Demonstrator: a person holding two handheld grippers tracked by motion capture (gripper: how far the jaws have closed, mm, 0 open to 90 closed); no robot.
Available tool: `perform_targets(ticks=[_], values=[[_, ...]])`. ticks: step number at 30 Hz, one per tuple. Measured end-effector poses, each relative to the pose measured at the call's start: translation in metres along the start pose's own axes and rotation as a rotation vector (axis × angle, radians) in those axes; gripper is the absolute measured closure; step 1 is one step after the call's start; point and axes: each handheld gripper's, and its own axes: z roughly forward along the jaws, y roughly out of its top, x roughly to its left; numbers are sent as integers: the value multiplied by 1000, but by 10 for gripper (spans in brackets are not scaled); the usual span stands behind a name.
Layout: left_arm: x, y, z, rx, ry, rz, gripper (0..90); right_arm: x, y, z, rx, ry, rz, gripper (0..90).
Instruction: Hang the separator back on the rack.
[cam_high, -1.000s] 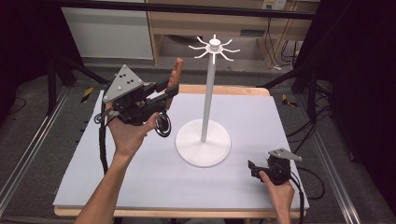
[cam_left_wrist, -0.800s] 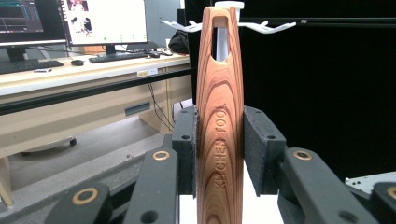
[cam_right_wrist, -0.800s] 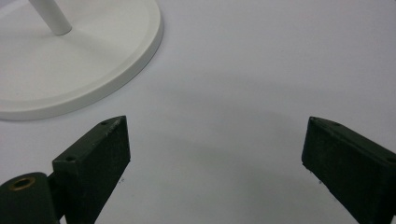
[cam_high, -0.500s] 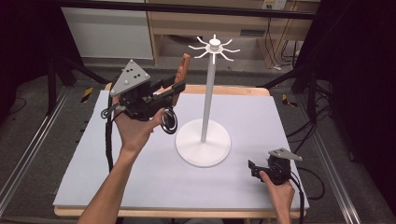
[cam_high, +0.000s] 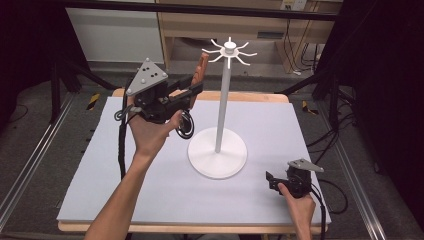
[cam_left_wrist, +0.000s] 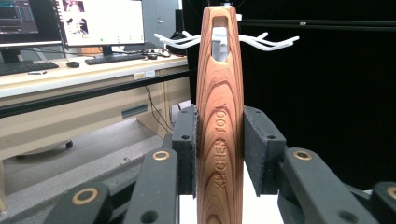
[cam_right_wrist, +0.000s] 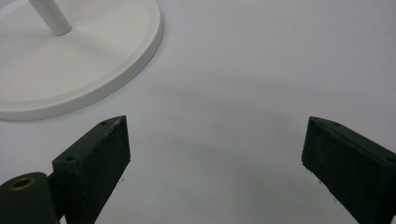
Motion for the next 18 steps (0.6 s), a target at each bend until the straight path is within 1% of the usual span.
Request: perform_targets(ticks=[2, 3, 6, 18], values=[[0, 0, 1, 1, -1, -3, 674, 0, 0, 0, -1, 0, 1, 84], [1, 0, 3, 1, -8, -1, 674, 0, 0, 0, 0, 0, 0, 84], [0, 0, 4, 2, -3, 7, 674, 0, 0, 0, 2, 0, 3, 84], [-1, 0, 13, 10, -7, 3, 674, 0, 0, 0, 5, 3, -1, 84]])
